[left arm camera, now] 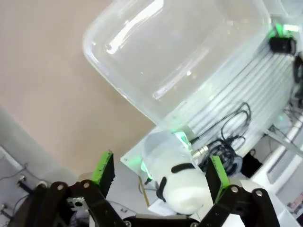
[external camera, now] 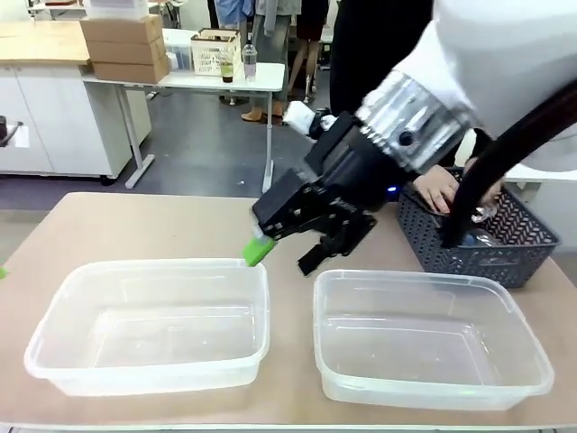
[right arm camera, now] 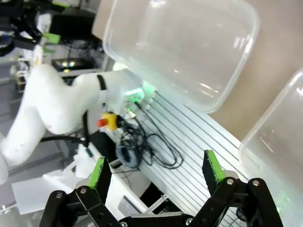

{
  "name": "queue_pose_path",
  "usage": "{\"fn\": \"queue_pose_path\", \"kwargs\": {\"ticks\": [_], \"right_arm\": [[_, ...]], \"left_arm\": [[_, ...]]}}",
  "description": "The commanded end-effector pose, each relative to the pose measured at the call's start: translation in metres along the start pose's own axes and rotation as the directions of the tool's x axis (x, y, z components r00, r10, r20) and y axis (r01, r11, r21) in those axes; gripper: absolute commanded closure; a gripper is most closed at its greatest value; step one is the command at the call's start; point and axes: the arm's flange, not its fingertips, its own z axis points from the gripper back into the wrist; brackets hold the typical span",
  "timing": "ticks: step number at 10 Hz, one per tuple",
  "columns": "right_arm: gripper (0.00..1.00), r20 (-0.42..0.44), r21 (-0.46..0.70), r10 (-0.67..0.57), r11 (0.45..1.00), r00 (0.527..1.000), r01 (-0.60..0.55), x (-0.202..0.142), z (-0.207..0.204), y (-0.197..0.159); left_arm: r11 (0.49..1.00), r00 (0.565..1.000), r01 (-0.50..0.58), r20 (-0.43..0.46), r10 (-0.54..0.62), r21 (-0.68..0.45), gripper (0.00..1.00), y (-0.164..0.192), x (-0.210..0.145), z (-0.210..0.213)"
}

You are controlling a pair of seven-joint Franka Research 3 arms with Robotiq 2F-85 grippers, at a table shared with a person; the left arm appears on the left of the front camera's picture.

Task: Sort the waste into each basket.
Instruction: Pick up the Organizing box on the left side of the table and lift it.

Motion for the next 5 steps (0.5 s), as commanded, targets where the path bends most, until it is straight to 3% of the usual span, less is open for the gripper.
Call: {"fn": "queue_pose_path", "kwargs": {"ticks": [1, 3, 5], "right_arm": [[0.0, -0.011, -0.167, -0.017, 0.986, 1.0, 0.015, 0.035, -0.049, 0.02], [0.0, -0.021, -0.26, -0.125, 0.959, 0.992, 0.115, 0.068, -0.095, 0.013], [0.0, 0.021, -0.408, -0.196, 0.893, 0.98, 0.187, 0.083, -0.116, 0.007]], "left_arm": [[0.99, 0.989, -0.12, 0.098, 0.113, 0.072, 0.0, -0.009, 0.033, -0.018], [0.961, 0.966, -0.254, 0.068, 0.248, 0.112, 0.0, -0.01, 0.047, -0.077], [0.946, 0.953, -0.3, -0.013, 0.304, 0.125, 0.0, -0.006, 0.049, -0.126]]}}
